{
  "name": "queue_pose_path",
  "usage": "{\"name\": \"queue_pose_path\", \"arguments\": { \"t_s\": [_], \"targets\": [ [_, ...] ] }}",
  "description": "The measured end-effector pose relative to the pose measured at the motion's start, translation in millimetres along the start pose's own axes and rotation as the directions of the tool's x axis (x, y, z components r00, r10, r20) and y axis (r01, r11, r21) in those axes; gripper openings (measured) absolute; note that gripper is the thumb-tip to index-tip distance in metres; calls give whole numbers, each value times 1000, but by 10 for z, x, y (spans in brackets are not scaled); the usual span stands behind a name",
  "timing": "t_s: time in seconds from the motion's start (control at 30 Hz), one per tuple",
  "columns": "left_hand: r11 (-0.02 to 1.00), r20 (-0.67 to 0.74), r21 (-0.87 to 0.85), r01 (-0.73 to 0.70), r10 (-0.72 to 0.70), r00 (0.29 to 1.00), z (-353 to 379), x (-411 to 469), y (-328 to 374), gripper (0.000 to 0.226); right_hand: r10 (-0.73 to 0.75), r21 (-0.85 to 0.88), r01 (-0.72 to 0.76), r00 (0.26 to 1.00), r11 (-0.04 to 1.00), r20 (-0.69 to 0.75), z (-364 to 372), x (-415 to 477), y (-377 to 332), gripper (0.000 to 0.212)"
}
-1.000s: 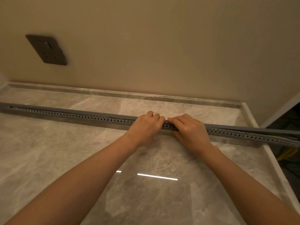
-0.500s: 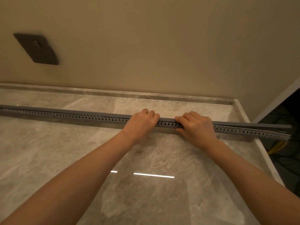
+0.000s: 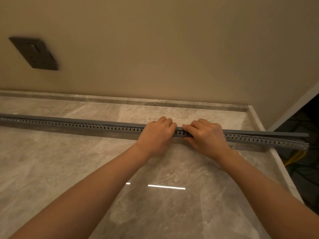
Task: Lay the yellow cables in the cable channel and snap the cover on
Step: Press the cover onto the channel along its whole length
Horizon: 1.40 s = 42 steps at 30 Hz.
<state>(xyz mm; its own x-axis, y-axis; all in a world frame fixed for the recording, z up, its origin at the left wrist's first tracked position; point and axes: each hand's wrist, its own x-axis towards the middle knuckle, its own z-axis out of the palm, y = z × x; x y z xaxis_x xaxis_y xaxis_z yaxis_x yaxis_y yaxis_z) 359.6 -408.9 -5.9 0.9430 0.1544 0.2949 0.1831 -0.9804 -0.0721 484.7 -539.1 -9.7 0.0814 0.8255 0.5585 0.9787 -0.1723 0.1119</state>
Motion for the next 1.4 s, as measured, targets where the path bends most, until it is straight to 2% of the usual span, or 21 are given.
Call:
{"name": "queue_pose_path", "arguments": {
  "t_s": [0.17,0.27,0.6,0.8,1.1,1.4],
  "targets": [
    [992,-153,-126,5,-24,988,29,53,183,23,-1,11,1,1000,1000,-27,43,-20,-9,18],
    [988,-182,-154,8,-36,983,49,21,192,20,11,40,-10,999,999,-30,64,-33,-15,19],
    [992,-87,-122,-9,-1,996,-7,45,170,24,81,157,-85,996,984,27,12,-114,12,28],
    [992,-44,-127,9,-15,999,-9,72,178,26,98,103,-109,989,989,109,-170,-255,238,37],
    [993,29,-89,76,-74,997,22,80,191,19,124,72,-150,953,986,277,-186,-219,357,29],
    [990,93,15,139,-140,986,-6,107,283,26,60,91,-94,946,991,319,-171,-225,425,31]
  ]
}}
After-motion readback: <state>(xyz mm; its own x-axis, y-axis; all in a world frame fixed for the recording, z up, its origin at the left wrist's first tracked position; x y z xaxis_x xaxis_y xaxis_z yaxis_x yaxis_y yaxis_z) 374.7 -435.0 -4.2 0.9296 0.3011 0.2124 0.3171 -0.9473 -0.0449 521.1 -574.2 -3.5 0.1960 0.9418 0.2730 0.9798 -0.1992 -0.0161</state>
